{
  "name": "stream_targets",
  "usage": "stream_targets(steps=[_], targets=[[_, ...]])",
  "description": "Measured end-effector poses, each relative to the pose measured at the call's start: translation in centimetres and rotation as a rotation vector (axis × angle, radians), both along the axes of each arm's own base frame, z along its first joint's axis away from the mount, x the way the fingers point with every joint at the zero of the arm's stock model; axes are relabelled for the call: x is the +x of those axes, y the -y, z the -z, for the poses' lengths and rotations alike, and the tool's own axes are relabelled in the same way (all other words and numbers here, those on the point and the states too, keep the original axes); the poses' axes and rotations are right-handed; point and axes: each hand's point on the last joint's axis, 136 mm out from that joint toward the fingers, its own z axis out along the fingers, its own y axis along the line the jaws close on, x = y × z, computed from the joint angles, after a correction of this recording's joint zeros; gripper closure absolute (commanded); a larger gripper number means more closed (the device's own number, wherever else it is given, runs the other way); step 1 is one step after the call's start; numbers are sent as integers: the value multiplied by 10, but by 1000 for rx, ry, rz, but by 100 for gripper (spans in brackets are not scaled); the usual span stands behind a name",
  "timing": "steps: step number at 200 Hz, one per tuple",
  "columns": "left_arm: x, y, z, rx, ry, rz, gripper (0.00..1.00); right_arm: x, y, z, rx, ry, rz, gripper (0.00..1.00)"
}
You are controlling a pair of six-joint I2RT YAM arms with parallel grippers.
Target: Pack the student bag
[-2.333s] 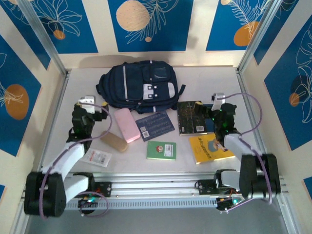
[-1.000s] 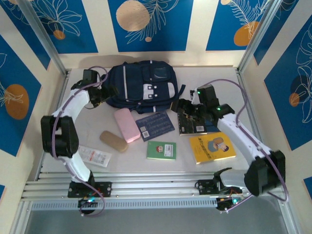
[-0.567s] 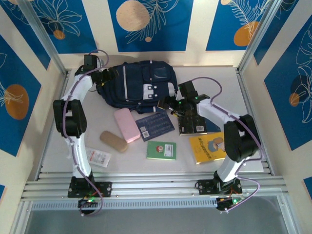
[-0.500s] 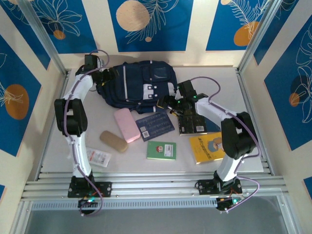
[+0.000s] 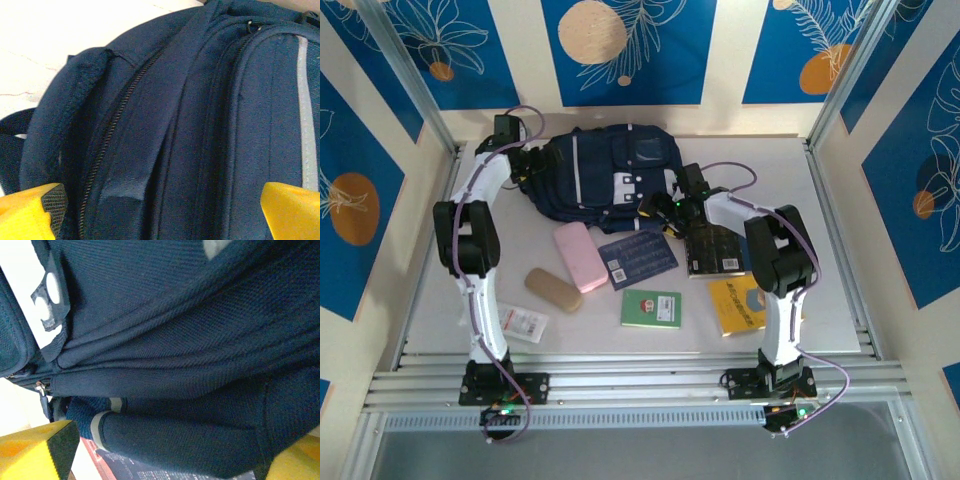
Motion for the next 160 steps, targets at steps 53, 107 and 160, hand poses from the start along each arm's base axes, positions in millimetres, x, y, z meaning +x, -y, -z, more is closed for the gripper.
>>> stream_targets(steps=[53, 107, 160], targets=[[13, 5, 11, -88, 5, 16, 22, 15, -4, 11, 0, -12, 9, 16], [15, 20, 18, -166, -8, 49, 85, 25, 2, 19, -13, -57, 28, 39], [18, 29, 1, -312, 8, -10, 100, 39, 13, 20, -49, -99, 21, 52]])
